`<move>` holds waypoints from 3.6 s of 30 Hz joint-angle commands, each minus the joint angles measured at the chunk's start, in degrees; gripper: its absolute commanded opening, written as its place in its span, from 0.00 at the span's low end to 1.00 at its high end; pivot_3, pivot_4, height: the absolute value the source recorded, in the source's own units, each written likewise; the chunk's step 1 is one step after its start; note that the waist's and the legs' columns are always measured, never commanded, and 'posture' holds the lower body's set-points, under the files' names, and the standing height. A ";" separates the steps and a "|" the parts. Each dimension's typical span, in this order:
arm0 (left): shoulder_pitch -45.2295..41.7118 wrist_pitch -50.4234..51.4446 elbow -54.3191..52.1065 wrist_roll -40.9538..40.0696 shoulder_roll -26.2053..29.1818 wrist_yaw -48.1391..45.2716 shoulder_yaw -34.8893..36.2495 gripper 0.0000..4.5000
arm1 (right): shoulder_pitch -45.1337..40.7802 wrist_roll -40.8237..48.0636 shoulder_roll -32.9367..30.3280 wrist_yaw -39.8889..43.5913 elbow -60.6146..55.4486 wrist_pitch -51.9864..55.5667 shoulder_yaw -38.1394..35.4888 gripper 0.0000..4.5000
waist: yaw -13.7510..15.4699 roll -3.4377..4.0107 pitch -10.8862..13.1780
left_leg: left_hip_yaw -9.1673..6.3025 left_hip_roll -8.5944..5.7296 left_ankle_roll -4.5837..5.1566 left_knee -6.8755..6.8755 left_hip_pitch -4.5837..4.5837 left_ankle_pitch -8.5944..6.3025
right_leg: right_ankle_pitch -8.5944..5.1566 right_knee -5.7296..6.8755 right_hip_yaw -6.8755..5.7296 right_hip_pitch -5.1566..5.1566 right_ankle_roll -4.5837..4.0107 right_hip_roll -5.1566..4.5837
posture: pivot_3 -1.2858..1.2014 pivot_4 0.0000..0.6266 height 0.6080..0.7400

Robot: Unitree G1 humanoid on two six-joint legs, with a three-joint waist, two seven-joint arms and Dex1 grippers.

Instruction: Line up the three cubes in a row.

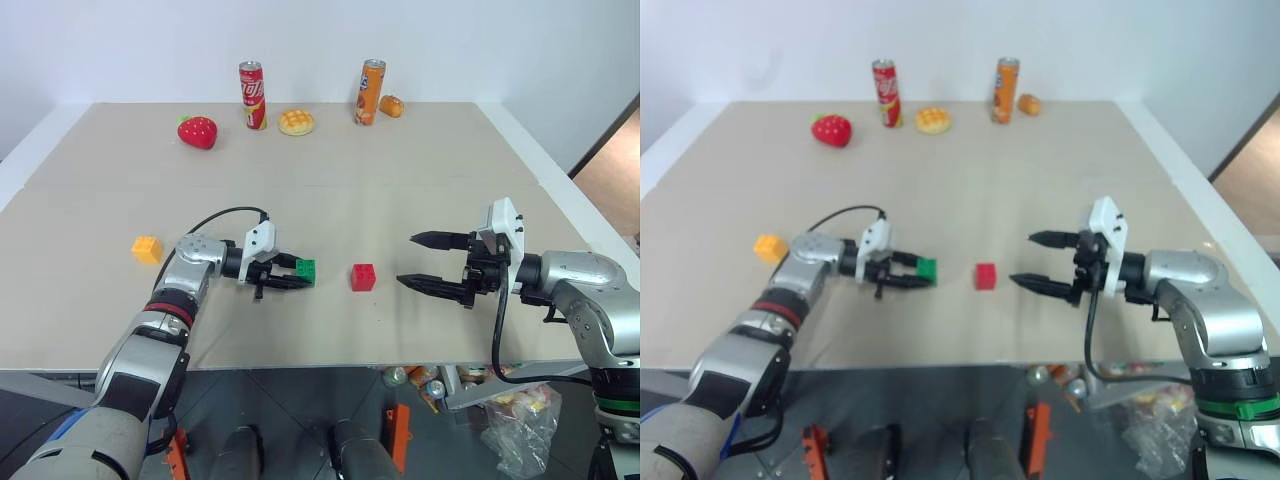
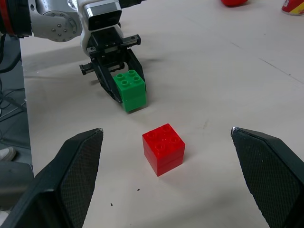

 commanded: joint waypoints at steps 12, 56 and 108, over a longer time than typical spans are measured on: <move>3.51 4.67 -4.42 0.05 0.13 0.61 1.21 0.98 | -2.52 0.27 0.43 0.42 0.22 -0.88 0.18 1.00 | 0.02 0.00 0.00 | -0.04 0.00 0.00 0.01 0.01 0.00 | 0.00 0.02 -0.03 0.02 -0.01 0.00 | 0.52 0.24 1.00; 37.26 52.77 -67.93 -13.87 3.70 72.67 37.77 0.99 | -13.56 -6.40 12.78 0.45 8.63 -7.46 10.71 1.00 | 0.17 -0.02 -0.01 | -0.11 0.09 -0.04 0.38 0.02 0.02 | 0.23 0.08 -0.16 0.13 -0.03 0.02 | 0.52 0.24 1.00; 22.63 20.50 -33.06 -9.38 14.56 14.74 10.05 0.30 | -11.73 10.34 7.00 3.47 -10.34 4.94 5.52 1.00 | -0.03 -0.03 -0.01 | -0.09 0.09 -0.04 0.20 -0.03 0.01 | 0.03 0.03 -0.16 0.02 -0.20 0.01 | 0.52 0.24 1.00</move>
